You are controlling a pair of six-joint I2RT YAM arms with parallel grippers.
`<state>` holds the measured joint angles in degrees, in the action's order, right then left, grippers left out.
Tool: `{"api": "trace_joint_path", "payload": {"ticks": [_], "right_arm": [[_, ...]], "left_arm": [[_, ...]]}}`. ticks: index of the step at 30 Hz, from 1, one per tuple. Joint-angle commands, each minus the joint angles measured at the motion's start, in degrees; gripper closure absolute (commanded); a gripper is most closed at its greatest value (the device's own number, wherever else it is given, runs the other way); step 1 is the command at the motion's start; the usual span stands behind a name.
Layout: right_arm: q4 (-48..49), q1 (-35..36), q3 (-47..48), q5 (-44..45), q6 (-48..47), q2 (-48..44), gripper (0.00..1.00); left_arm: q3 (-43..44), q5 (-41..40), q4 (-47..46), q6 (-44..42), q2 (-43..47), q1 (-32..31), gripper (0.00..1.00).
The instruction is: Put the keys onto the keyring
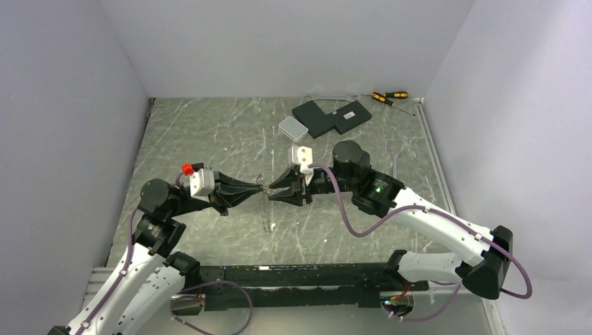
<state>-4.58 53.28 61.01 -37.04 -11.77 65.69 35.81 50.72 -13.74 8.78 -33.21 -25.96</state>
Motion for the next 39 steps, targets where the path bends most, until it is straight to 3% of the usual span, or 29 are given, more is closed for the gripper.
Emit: {"api": "trace_joint_path", "payload": {"ticks": [1,11,18,24,32,39], "right_arm": [[4.3,-0.2,1.7,-2.3,0.8,0.1,0.65],[8.8,-0.2,2.1,-2.2,2.3,1.3,0.67],[9.5,-0.2,2.2,-3.0,2.9,1.8,0.79],[10.6,-0.2,1.7,-3.4,3.5,1.7,1.0],[9.0,-0.2,1.5,-3.6,2.8,1.0,1.0],[-3.1,-0.2,4.6,2.2,-3.7,1.0,1.0]], "left_arm": [[0.5,0.9,-3.8,1.5,0.4,0.4,1.0],[0.6,1.3,-3.9,1.7,0.3,0.6,1.0],[0.6,1.0,-3.6,1.5,0.4,0.6,1.0],[0.6,1.3,-4.1,1.9,0.1,0.9,1.0],[1.4,0.7,-1.5,0.7,-0.4,1.1,0.99],[3.8,2.1,6.0,-4.6,-0.5,1.1,0.55]]}}
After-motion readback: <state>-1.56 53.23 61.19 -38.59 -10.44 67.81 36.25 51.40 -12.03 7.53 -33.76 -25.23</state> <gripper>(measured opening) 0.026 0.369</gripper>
